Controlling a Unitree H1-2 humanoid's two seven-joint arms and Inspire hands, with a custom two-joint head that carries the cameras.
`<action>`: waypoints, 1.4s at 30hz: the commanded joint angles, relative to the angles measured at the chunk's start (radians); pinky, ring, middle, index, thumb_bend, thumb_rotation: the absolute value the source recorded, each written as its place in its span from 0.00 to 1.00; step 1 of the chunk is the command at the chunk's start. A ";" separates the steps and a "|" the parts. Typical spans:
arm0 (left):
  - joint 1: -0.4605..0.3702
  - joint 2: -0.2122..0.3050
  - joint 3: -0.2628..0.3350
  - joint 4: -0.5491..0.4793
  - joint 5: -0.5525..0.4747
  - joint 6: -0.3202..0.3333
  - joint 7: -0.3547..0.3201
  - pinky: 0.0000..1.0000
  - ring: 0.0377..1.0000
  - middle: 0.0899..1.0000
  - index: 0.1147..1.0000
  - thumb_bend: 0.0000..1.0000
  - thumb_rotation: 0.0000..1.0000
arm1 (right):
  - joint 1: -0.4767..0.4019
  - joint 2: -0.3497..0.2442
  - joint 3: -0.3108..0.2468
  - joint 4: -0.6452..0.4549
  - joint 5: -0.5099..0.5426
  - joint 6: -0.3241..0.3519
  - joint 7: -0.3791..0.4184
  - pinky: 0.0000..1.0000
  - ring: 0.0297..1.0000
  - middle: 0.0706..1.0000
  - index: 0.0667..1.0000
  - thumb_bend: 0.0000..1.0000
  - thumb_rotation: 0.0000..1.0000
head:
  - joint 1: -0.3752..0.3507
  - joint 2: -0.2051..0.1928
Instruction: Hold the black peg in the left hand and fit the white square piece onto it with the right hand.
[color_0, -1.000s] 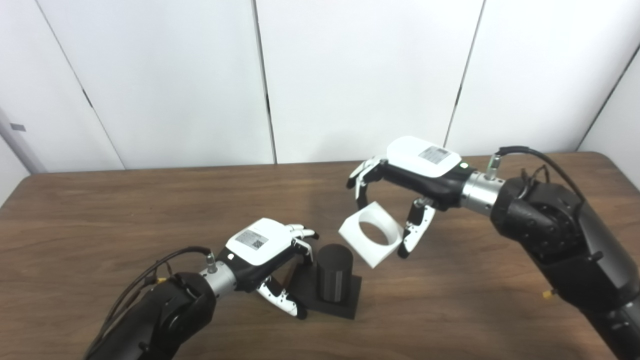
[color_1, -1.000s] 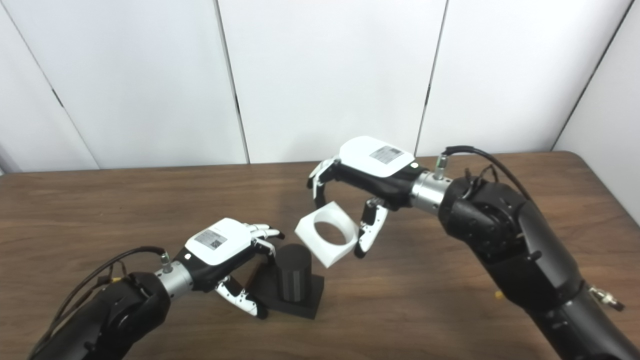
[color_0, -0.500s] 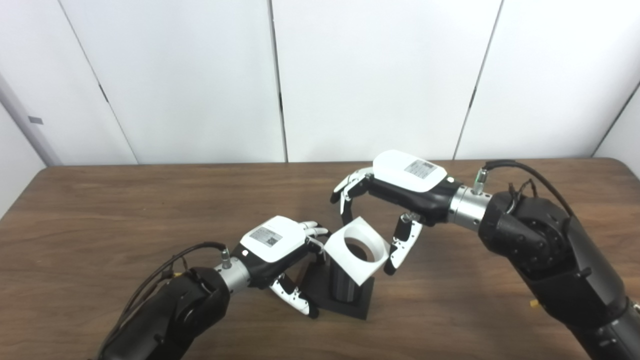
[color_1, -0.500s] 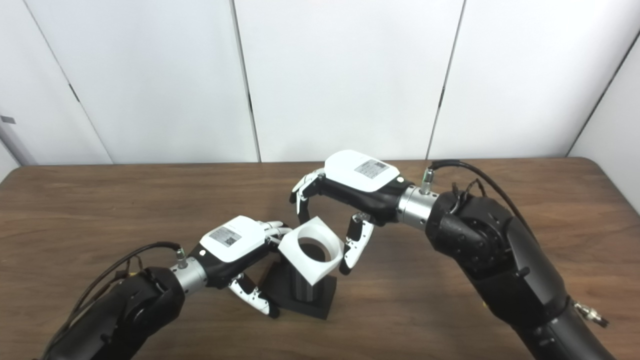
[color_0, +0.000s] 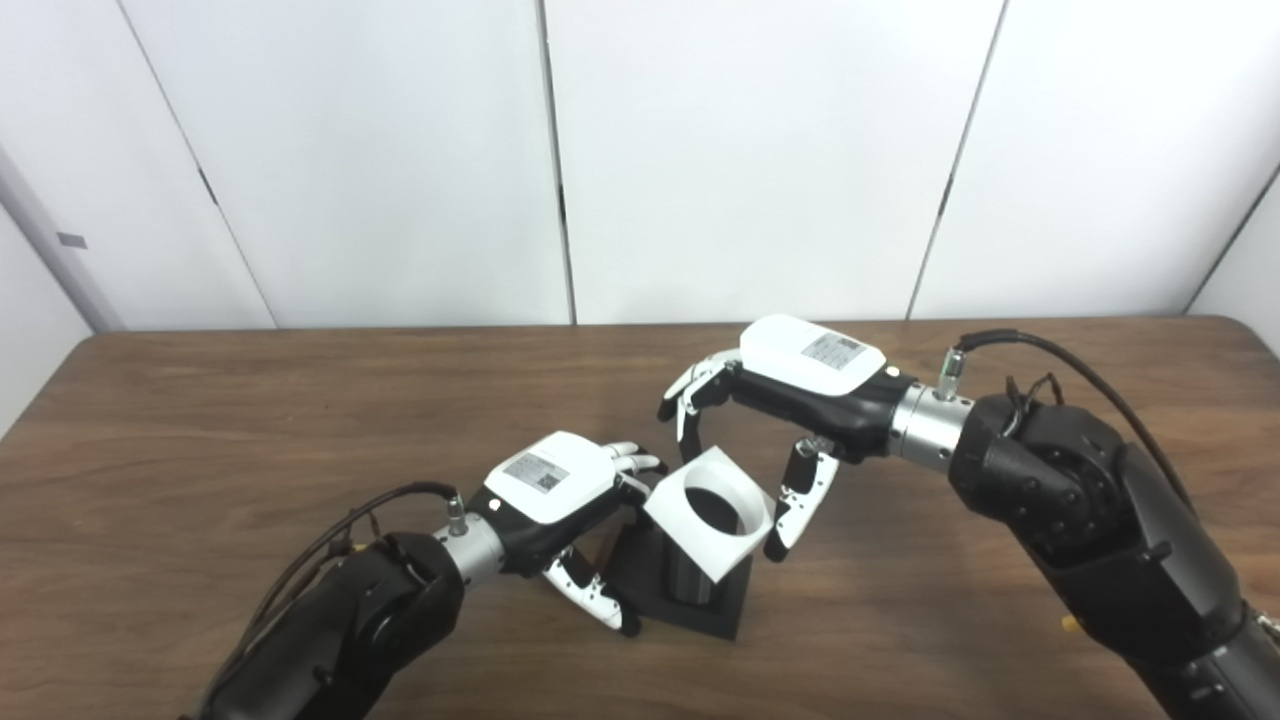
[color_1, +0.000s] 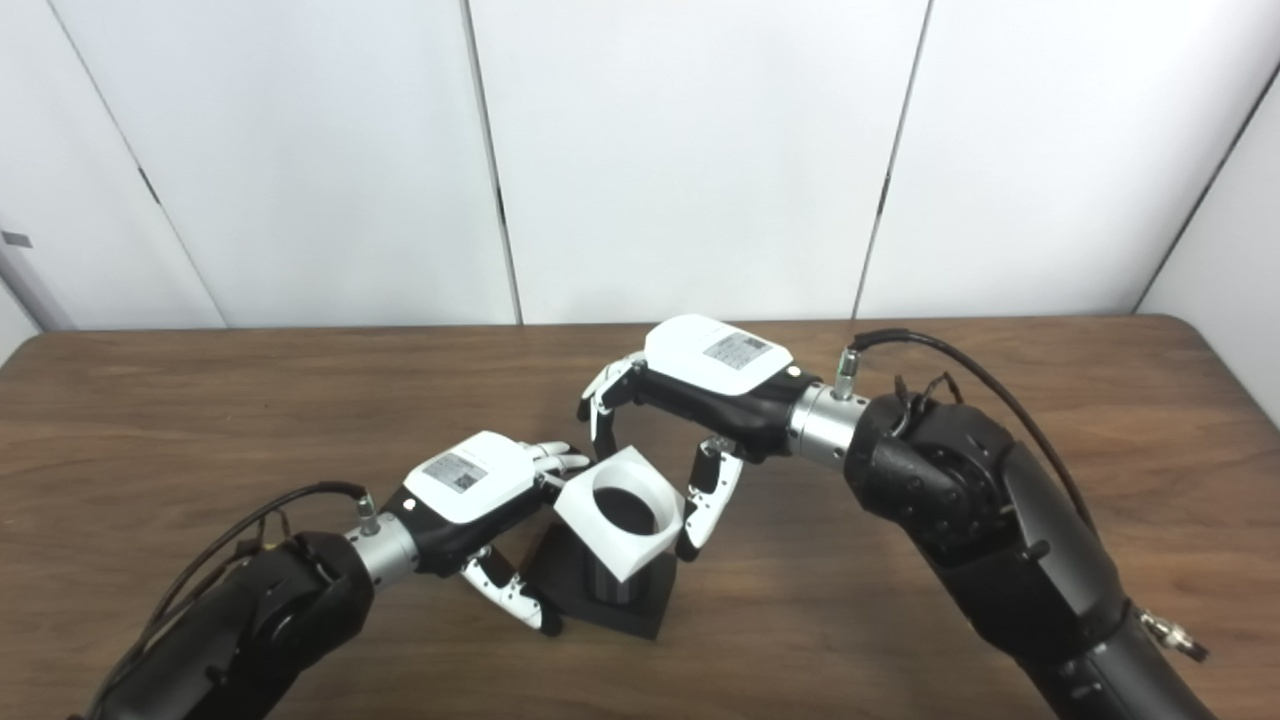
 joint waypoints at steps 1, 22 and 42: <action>0.030 -0.002 -0.051 0.016 0.047 0.001 -0.076 0.85 0.93 0.91 0.43 0.52 0.08 | -0.030 -0.006 -0.014 -0.009 0.008 -0.028 -0.018 0.65 0.75 0.73 0.44 0.52 0.13 | 0.000 0.002; 0.038 -0.003 -0.046 0.004 0.043 0.007 -0.079 0.85 0.93 0.91 0.43 0.52 0.08 | -0.039 0.006 -0.024 0.049 0.008 -0.018 -0.031 0.65 0.75 0.73 0.44 0.52 0.13 | 0.003 0.009; 0.040 0.000 -0.048 0.005 0.048 0.002 -0.076 0.85 0.93 0.92 0.43 0.52 0.08 | -0.031 0.041 -0.036 0.084 0.006 -0.015 -0.067 0.66 0.75 0.73 0.44 0.52 0.13 | 0.005 0.017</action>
